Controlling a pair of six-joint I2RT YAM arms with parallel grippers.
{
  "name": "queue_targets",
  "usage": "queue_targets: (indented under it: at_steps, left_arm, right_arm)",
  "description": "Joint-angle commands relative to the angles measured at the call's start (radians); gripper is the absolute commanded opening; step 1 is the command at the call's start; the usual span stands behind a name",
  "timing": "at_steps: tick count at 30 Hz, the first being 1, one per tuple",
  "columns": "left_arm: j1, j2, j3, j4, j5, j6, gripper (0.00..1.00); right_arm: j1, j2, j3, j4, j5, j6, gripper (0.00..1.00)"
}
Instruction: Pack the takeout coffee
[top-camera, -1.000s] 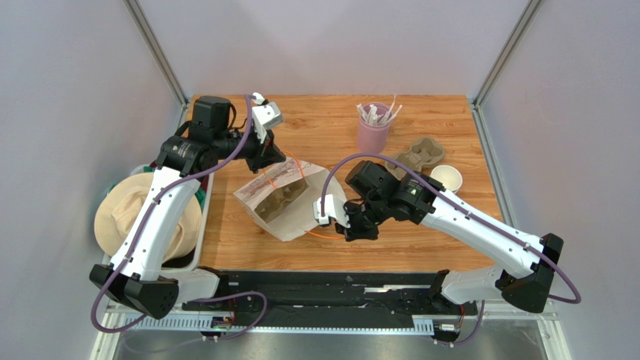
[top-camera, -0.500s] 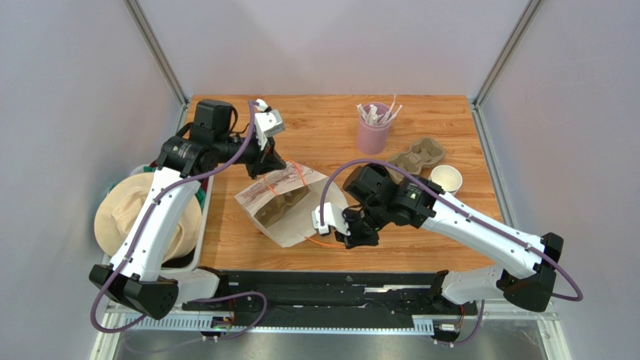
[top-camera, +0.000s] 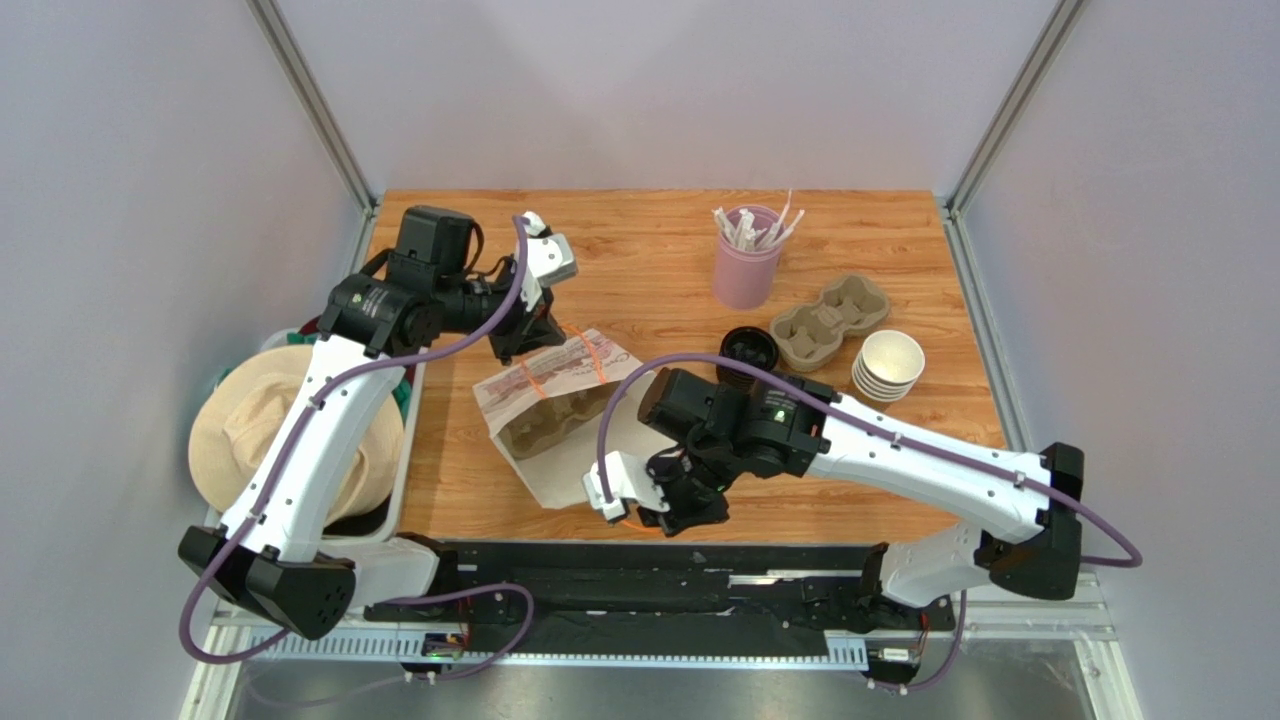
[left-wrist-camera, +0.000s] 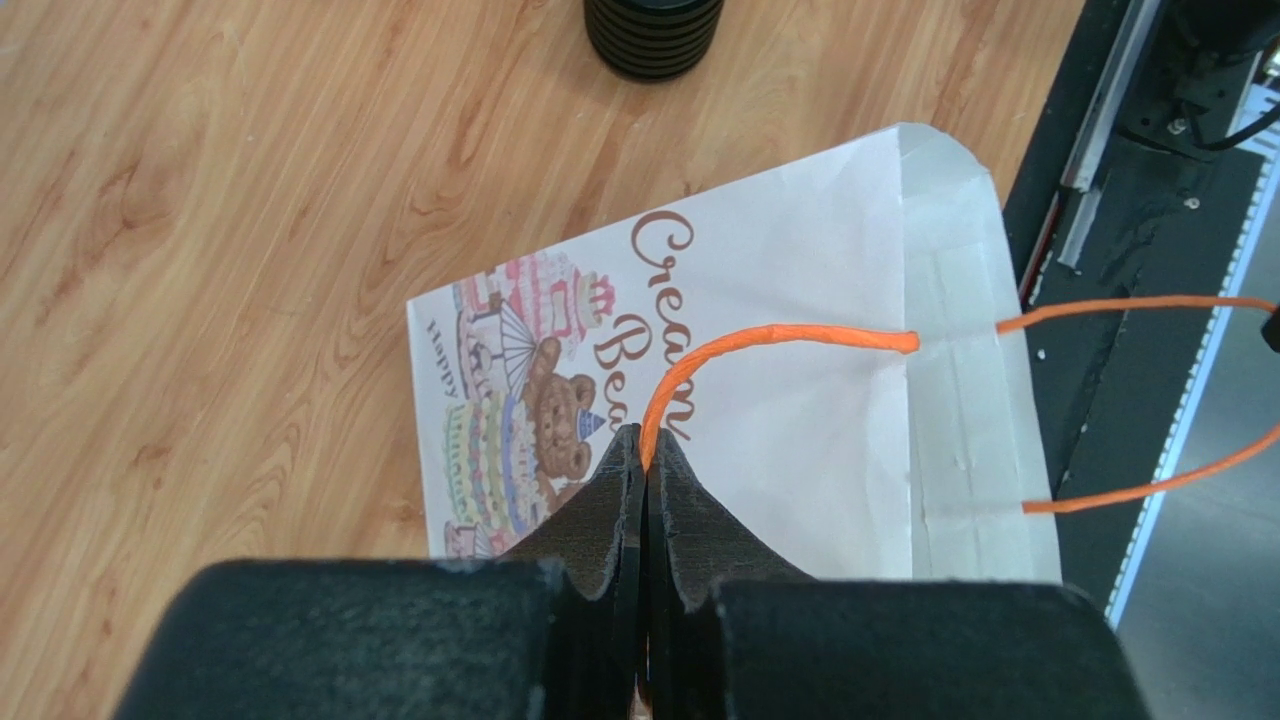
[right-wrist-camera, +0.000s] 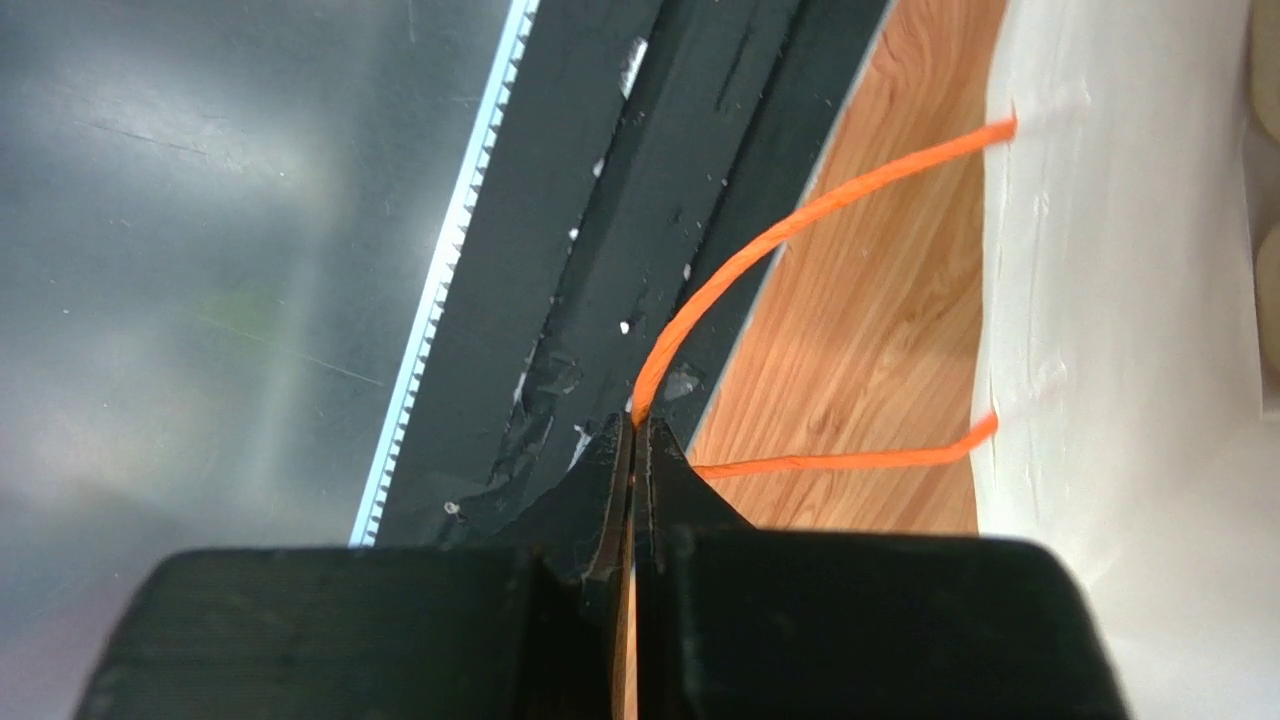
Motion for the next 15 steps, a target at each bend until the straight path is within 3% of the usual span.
queue_targets:
  at_steps: [1, 10, 15]
  left_arm:
    - [-0.008, -0.021, 0.008, -0.006, -0.059, 0.044, 0.0]
    - [-0.008, -0.017, 0.026, 0.053, -0.163, 0.009, 0.0]
    - [-0.008, 0.026, 0.136, 0.077, -0.24, -0.016, 0.0]
  right_arm:
    - [0.052, 0.064, 0.06, 0.044, 0.002, 0.052, 0.0]
    - [0.076, 0.124, 0.184, 0.111, 0.163, 0.095, 0.0]
    - [0.072, 0.117, 0.253, 0.16, 0.41, 0.108, 0.0]
